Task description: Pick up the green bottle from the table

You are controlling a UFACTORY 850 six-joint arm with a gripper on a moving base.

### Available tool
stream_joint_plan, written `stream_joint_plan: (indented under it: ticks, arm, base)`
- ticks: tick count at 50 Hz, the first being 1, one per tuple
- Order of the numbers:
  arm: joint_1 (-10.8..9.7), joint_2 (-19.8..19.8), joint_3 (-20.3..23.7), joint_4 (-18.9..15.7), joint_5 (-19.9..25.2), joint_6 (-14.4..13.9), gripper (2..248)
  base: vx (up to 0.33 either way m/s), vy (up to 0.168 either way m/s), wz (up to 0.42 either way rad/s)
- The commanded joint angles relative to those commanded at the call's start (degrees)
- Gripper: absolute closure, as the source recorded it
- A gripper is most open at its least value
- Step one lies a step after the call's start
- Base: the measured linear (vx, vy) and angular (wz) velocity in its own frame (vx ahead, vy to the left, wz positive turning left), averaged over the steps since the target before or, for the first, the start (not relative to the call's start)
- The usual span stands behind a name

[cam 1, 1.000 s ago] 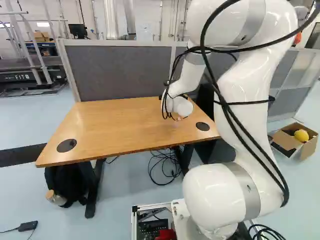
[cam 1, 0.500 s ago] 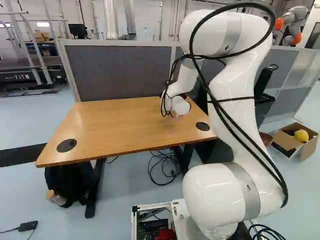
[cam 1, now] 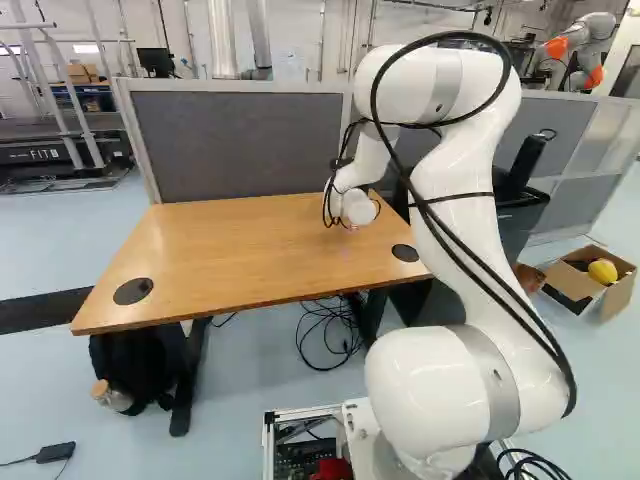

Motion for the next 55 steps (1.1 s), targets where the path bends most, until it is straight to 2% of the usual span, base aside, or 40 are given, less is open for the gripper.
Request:
stream_joint_plan:
  ticks: [3,4,8,9,18,28,55]
  arm:
    - [0.0,-0.1,-0.1,0.0,0.0,0.0,66]
    - [0.0,-0.1,-0.1,0.0,0.0,0.0,104]
    - [0.0,-0.1,-0.2,0.0,0.0,0.0,104]
    - [0.0,-0.1,-0.2,0.0,0.0,0.0,134]
    - [0.0,0.3,0.4,0.0,0.0,0.0,140]
    - [-0.1,2.3,3.2,0.0,0.0,0.0,140]
    - [-0.3,12.0,12.8,0.0,0.0,0.0,140]
  base:
    - [0.000,0.000,0.000]
    - [0.000,0.000,0.000]
    - [0.000,0.000,0.000]
    - [0.000,0.000,0.000]
    - [0.000,0.000,0.000]
    - [0.000,0.000,0.000]
    - [0.000,0.000,0.000]
